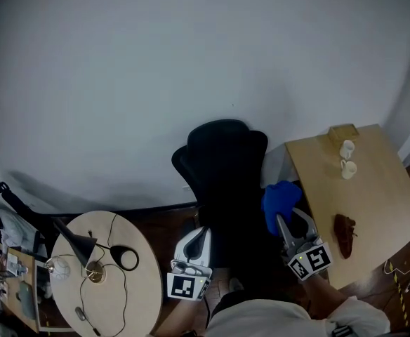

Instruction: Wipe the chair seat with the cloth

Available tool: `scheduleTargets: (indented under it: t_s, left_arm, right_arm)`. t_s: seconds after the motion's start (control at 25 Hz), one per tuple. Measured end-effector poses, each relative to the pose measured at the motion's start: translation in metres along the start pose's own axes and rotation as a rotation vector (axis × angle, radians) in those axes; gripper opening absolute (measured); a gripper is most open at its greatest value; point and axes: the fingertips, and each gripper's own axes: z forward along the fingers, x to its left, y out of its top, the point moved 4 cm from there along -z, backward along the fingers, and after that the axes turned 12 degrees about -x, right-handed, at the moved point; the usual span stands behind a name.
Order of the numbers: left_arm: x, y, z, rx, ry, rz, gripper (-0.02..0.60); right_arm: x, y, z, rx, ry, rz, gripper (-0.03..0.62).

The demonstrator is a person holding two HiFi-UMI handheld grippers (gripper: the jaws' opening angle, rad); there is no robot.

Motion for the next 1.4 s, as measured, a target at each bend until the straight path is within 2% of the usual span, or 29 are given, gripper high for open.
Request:
scheduleTargets:
  t_s: [0.08, 0.24, 0.36, 0.48, 0.68, 0.72, 0.84, 0.96, 1.08, 1.12, 1.16, 1.28, 1.32, 1.4]
  left_arm:
    - [-0.026, 0.008, -0.023, 0.023, 0.010, 0.002, 0.041]
    - [-0.078, 0.021, -0.063, 0.073, 0.028, -0.055, 0.041]
    - [-0.130, 0.060, -0.094, 0.047, 0.077, -0.034, 0.041]
    - [-0.189, 0.098, -0.125, 0.028, 0.090, 0.005, 0.041]
    - [-0.264, 0.149, -0.174, 0.109, 0.078, 0.028, 0.041]
    - [-0.273, 0.160, -0.182, 0.091, 0.077, 0.032, 0.040]
    - [-0.289, 0.185, -0.200, 0.034, 0.068, 0.034, 0.040]
    - [-0.302, 0.203, -0.223, 0.070, 0.046, 0.032, 0.041]
    - [-0.305, 0.226, -0.235, -0.014, 0.027, 0.034, 0.040]
    - [-0.304, 0.232, -0.237, -0.015, 0.019, 0.034, 0.041]
    - [-0.302, 0.238, -0.241, 0.010, 0.012, 0.033, 0.041]
    - [-0.295, 0.241, -0.268, 0.209, 0.014, 0.033, 0.041]
    - [-0.291, 0.242, -0.273, 0.237, 0.020, 0.033, 0.040]
    - [-0.283, 0.242, -0.277, 0.241, 0.025, 0.025, 0.041]
  right_arm:
    - [0.014, 0.018, -0.031, -0.025, 0.030, -0.012, 0.098]
    - [0.039, 0.058, -0.096, -0.070, 0.068, -0.020, 0.097]
    - [0.056, 0.097, -0.153, -0.088, 0.091, -0.026, 0.097]
    - [0.070, 0.139, -0.217, -0.101, 0.101, -0.042, 0.097]
    - [0.095, 0.189, -0.295, -0.101, 0.093, -0.002, 0.097]
    - [0.101, 0.198, -0.306, -0.105, 0.094, -0.005, 0.097]
    - [0.121, 0.218, -0.331, -0.125, 0.092, -0.014, 0.097]
    - [0.145, 0.229, -0.351, -0.143, 0.087, -0.019, 0.097]
    - [0.168, 0.238, -0.359, -0.144, 0.069, -0.025, 0.095]
    - [0.175, 0.241, -0.357, -0.141, 0.064, -0.021, 0.095]
    - [0.182, 0.243, -0.355, -0.140, 0.064, -0.016, 0.095]
    - [0.205, 0.245, -0.350, -0.131, 0.080, -0.013, 0.095]
    - [0.211, 0.243, -0.347, -0.126, 0.084, -0.014, 0.095]
    - [0.219, 0.240, -0.342, -0.114, 0.085, -0.011, 0.095]
